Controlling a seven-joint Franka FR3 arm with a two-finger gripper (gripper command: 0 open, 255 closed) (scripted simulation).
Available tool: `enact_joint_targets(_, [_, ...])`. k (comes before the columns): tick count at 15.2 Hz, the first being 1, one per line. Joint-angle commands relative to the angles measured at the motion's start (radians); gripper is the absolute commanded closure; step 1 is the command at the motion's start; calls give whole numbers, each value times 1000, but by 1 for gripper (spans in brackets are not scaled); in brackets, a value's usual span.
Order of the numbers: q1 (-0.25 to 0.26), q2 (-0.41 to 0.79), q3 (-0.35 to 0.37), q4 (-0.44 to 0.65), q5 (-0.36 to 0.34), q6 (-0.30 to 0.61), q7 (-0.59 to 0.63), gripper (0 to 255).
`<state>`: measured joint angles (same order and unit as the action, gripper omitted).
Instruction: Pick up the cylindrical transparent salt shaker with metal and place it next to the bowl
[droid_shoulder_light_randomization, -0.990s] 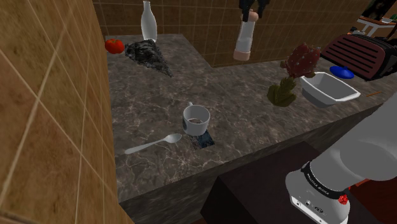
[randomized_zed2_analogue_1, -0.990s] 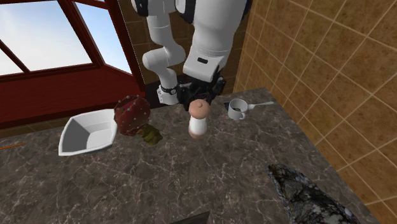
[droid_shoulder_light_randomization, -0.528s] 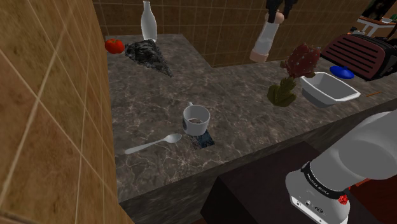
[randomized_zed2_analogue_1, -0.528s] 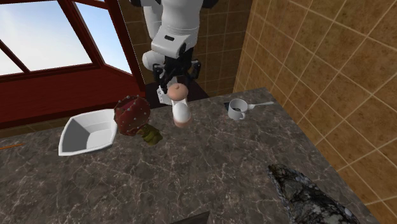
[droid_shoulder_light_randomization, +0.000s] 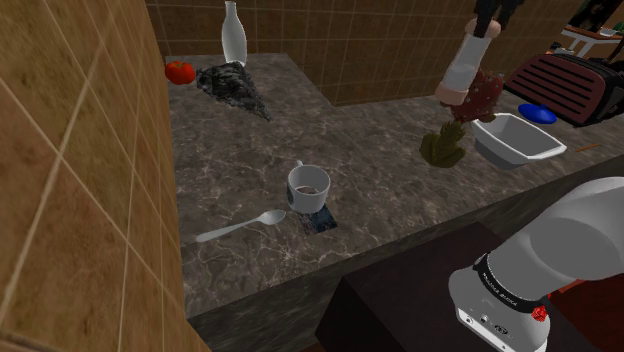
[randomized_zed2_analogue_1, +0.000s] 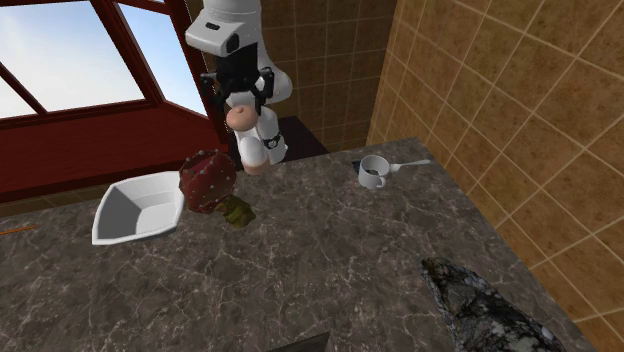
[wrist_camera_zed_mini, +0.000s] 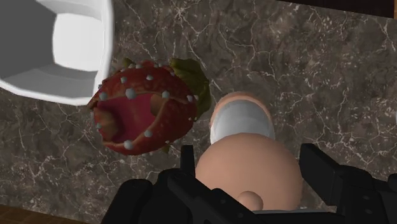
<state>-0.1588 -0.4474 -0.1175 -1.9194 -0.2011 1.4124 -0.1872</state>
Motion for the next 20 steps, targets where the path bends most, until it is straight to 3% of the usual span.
enact_joint_targets(1, [-9, -58, -13, -34, -14, -20, -25, 255])
enact_joint_targets(11, [-63, -283, -101, -105, -112, -140, -182, 255])
enact_joint_targets(20, [-68, -342, -114, -268, -123, -38, -157, 255])
